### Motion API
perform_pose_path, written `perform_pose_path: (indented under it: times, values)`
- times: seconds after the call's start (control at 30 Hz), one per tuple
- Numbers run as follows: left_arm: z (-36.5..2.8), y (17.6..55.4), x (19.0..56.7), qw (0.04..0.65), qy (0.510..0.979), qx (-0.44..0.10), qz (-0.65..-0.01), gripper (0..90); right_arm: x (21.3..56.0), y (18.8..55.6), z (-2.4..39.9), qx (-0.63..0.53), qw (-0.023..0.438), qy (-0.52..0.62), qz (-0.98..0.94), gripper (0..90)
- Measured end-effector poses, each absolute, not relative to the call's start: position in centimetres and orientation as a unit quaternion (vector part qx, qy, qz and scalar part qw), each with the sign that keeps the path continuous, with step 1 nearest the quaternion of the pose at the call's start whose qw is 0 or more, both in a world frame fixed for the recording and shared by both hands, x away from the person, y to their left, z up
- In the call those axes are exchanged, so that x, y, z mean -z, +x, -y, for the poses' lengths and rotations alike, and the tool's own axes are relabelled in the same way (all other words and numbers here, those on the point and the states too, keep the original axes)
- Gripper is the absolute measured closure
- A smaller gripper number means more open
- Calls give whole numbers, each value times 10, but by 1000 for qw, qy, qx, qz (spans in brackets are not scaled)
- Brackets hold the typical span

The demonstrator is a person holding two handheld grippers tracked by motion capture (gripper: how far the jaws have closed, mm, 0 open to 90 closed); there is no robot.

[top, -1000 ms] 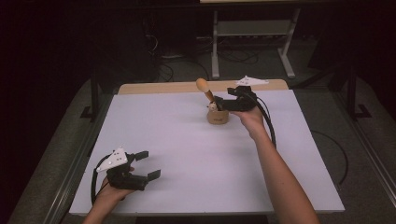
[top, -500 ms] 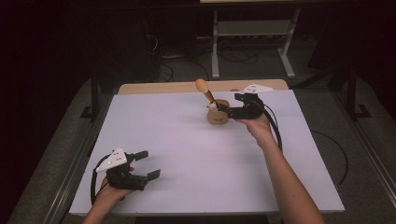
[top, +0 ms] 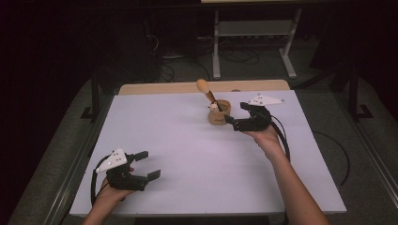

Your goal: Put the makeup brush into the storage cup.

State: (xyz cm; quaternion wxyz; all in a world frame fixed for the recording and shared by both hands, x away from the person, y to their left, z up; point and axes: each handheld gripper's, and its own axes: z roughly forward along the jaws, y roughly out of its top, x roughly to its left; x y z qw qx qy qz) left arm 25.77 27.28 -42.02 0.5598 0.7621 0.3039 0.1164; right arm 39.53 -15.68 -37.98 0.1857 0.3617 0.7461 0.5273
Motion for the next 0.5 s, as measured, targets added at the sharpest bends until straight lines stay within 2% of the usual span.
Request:
perform_pose_path:
  times: [0.3, 0.5]
  values:
    - [-274, 258, 420, 562, 760, -117, -305, 102, 388, 380, 162, -520, 175, 362, -754, 15]
    - [-274, 257, 420, 564, 757, -116, -308, 102, 391, 365, 165, -519, 175, 359, -756, 14]
